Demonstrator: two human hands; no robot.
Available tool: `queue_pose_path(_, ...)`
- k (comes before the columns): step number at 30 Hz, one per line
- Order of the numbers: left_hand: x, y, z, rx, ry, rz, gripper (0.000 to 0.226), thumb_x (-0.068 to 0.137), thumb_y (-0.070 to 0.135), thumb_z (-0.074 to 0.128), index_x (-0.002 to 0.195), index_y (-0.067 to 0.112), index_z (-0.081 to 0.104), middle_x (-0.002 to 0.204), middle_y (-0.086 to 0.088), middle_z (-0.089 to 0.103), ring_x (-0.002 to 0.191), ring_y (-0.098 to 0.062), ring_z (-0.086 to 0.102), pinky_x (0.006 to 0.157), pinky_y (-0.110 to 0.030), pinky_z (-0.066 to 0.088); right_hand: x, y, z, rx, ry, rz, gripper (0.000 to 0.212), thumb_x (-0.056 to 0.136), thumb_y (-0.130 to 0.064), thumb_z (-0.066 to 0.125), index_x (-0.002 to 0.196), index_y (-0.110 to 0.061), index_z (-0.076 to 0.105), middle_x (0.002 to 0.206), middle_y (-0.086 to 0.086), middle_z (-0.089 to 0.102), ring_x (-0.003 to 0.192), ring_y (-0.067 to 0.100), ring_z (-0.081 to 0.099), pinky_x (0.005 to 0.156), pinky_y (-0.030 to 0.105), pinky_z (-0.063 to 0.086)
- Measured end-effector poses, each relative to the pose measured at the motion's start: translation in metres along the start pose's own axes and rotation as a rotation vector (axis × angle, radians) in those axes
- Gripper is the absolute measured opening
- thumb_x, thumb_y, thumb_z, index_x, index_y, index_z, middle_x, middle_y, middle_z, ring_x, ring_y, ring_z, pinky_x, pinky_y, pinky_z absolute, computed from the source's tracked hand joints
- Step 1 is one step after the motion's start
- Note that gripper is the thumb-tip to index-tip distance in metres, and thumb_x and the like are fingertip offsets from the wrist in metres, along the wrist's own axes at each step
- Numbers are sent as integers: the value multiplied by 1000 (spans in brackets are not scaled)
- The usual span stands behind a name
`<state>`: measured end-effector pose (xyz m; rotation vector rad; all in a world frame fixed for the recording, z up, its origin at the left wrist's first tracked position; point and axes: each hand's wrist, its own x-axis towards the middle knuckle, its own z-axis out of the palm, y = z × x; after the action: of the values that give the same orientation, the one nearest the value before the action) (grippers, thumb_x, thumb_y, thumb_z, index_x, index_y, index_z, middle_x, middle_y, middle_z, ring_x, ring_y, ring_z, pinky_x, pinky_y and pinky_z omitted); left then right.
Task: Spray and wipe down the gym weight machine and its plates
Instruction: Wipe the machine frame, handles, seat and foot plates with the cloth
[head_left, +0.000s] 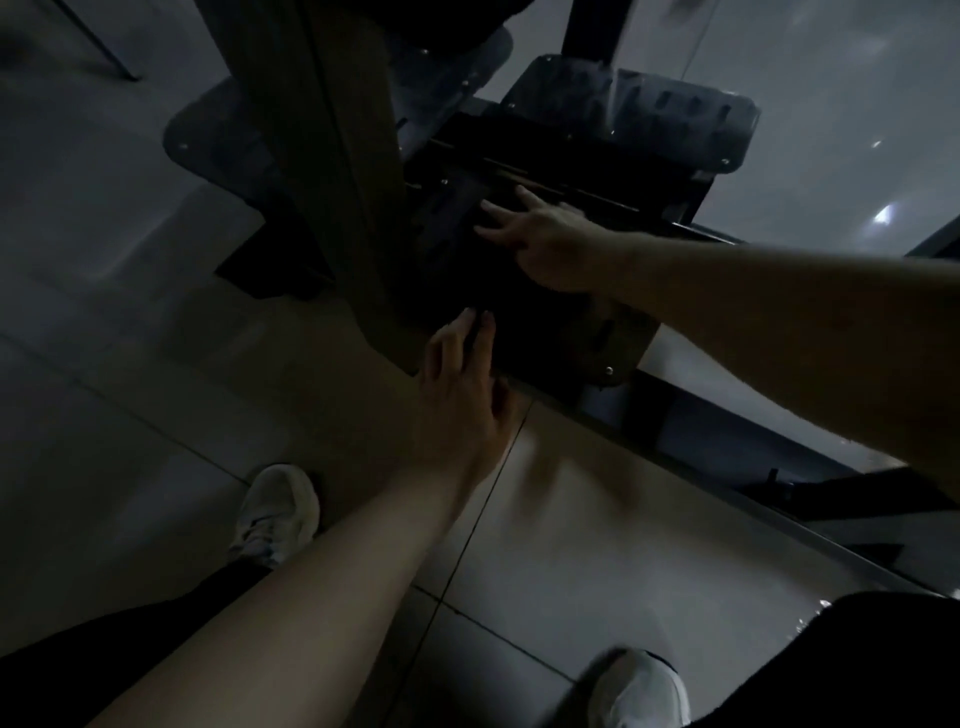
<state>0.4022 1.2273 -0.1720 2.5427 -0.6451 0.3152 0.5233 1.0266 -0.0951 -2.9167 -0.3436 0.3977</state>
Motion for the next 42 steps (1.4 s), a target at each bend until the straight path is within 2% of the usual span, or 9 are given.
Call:
queue_pose_path(8,-1,-1,-5,-62,-44,11,75,85,13,59,156,6,35,162,-11,28,143,-31,34,107,-50,44,76,-51,-19,19,32,-67,58,105,-14,35,157,-40,31,171,-12,9,158,20,-1,123,53,9)
queue_pose_path(13,-10,3,1,9,-35,-66,83,84,13,64,160,14,29,165,-8,22,140,-32,33,110,-47,42,31,-30,8,75,77,-330,46,105,-25,43,149,-33,49,165,-9,31,155,13,17,127,47,14)
queue_pose_path(17,-11,12,7,105,-89,-123,89,83,21,64,161,11,23,163,-15,23,140,-35,25,112,-53,37,-23,2,37,197,263,-435,39,97,-6,56,132,-19,68,148,2,56,144,15,37,119,11,13)
queue_pose_path(22,-10,20,5,143,-133,-121,91,89,30,60,162,8,11,168,-10,7,148,-29,19,120,-43,26,-98,49,68,260,366,-308,59,87,10,66,133,-25,66,148,-15,53,146,11,42,112,57,40)
queue_pose_path(25,-10,22,6,71,-103,-151,83,89,31,53,161,9,18,169,-8,9,146,-26,20,118,-40,27,-123,51,66,219,336,-300,56,92,7,64,137,-28,63,151,-19,48,150,6,33,120,51,32)
queue_pose_path(29,-7,31,9,-29,-13,-227,76,87,35,33,158,8,31,166,-7,16,140,-27,32,112,-41,34,-94,25,44,226,280,-344,49,92,7,55,132,-16,68,148,-2,54,147,11,33,122,16,12)
queue_pose_path(33,-7,36,17,-111,72,-234,63,92,25,40,151,2,44,162,-19,28,128,-37,43,103,-43,38,-25,1,28,126,144,-375,54,96,8,48,143,-16,59,159,0,41,154,20,25,127,35,14)
queue_pose_path(37,-4,42,15,-167,33,-334,70,102,49,23,157,7,33,163,-19,26,139,-38,37,113,-48,33,12,-29,20,96,150,-355,50,104,-4,44,146,-29,55,163,-10,34,156,13,18,127,43,15)
queue_pose_path(42,0,58,19,-207,91,-423,70,103,51,46,157,8,34,164,-15,24,142,-33,32,117,-45,31,-55,2,45,176,344,-358,44,94,-5,54,130,-24,71,148,-5,56,145,18,43,114,53,39)
